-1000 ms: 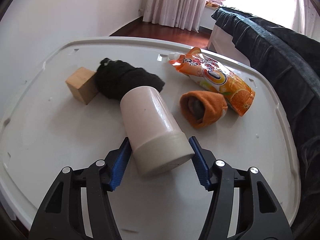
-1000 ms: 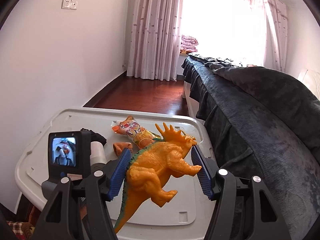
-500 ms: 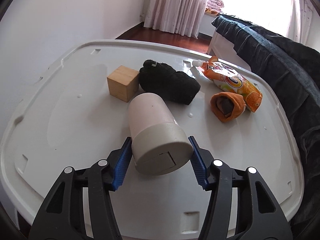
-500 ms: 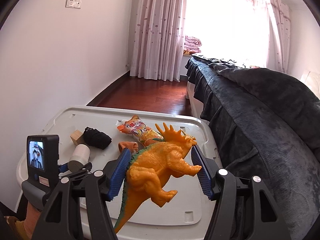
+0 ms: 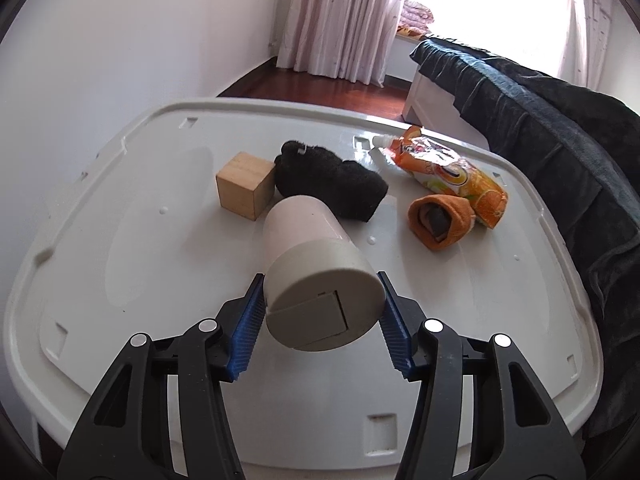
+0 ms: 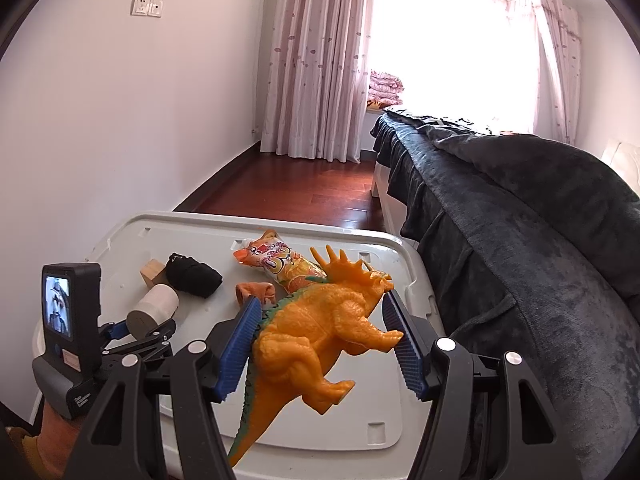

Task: Collect trash
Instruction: 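Carry the cylinder and dinosaur over the orange bin and open both grippers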

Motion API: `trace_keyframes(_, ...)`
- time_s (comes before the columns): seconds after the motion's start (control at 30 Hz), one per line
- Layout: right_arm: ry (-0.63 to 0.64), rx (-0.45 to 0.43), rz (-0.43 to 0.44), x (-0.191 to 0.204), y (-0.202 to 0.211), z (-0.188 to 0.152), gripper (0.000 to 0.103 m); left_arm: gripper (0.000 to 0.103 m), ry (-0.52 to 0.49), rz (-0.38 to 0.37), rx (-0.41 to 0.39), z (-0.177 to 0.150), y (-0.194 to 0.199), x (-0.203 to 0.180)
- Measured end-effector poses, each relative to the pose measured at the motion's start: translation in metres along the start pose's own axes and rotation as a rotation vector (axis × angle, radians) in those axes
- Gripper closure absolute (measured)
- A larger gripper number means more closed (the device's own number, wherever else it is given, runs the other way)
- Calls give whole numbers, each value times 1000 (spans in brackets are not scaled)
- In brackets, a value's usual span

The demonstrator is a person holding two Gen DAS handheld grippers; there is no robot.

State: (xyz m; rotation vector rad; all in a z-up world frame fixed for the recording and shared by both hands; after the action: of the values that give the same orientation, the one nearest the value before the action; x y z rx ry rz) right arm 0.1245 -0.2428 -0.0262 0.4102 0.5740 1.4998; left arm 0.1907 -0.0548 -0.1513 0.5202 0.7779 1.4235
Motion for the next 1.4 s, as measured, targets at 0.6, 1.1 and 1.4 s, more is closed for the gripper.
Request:
trace_keyframes(0.6,22,-12,23,31,13,2,41,53,-23,-15,-51,11,61,17)
trace_keyframes(1.1,-19,61,98,91,99,-77,41,53,-115,-49,-12,-65,163,36)
trace_keyframes(1.4,-29,242,135,115,119,-167,41,53,-139,-64,78,-125,188,57)
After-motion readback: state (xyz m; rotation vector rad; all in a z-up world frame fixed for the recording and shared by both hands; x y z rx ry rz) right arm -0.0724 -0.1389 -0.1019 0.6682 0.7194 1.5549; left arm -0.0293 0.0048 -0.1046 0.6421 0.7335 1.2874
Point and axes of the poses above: each gripper's, at about its wrist camera, not at the fingertips, and y roughly against the way its jaws point, x to its left, z to its top, the point moved 8 cm from there along -y, roughly the way its jaws point, and after that the axes turned 2 degrees about y, right-handed, at the moved point
